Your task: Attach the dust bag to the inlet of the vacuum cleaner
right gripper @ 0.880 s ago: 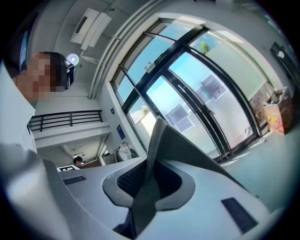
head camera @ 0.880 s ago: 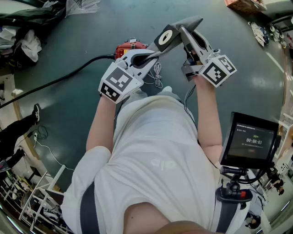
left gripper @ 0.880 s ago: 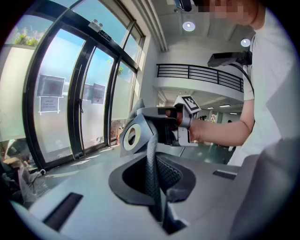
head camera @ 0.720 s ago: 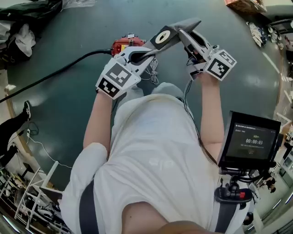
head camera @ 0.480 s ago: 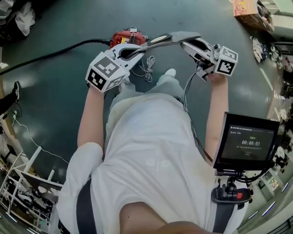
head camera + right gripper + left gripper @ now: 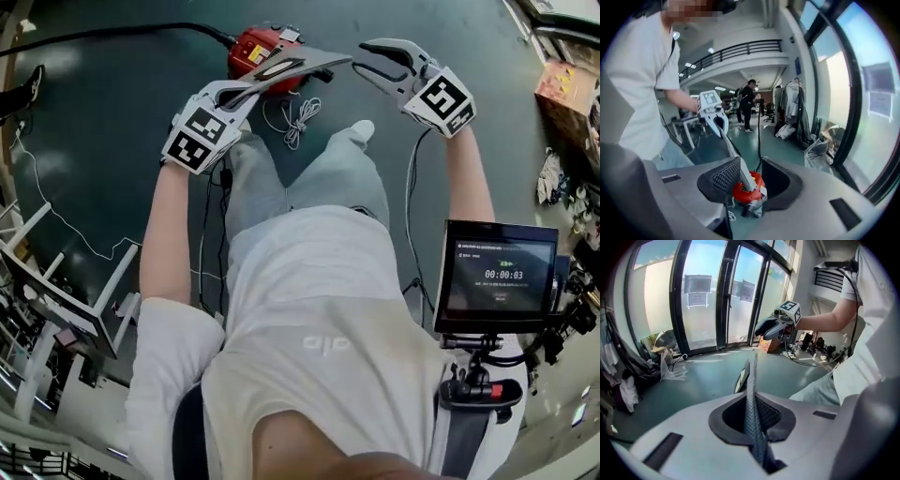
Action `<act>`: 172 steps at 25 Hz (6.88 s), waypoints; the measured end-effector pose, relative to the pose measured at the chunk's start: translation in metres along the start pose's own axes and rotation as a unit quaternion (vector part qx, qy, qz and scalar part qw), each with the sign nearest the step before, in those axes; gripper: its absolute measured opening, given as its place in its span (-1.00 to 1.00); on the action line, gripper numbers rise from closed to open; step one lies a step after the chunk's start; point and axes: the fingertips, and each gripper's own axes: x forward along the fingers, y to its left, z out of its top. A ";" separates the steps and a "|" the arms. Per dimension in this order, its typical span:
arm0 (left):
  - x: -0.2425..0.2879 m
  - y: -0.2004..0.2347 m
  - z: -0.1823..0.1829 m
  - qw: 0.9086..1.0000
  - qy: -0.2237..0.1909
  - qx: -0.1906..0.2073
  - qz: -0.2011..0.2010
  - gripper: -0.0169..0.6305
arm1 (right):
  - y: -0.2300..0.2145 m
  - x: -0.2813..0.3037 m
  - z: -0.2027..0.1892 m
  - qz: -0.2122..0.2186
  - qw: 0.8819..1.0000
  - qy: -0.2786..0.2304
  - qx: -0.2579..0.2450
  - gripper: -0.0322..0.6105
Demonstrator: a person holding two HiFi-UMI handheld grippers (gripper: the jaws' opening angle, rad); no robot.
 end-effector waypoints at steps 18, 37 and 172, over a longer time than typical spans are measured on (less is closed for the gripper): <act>0.022 -0.052 0.121 0.982 -0.115 0.016 -0.147 -0.90 | -0.041 -0.007 -0.033 -0.042 0.925 0.268 -0.265 -0.84; 0.039 -0.113 0.118 0.953 -0.087 0.013 -0.289 -0.90 | 0.003 -0.053 -0.065 0.016 0.932 0.316 -0.179 -0.84; 0.262 0.113 0.005 0.992 0.000 -0.089 0.089 -0.90 | -0.186 0.166 -0.262 0.029 0.902 0.424 -0.081 -0.83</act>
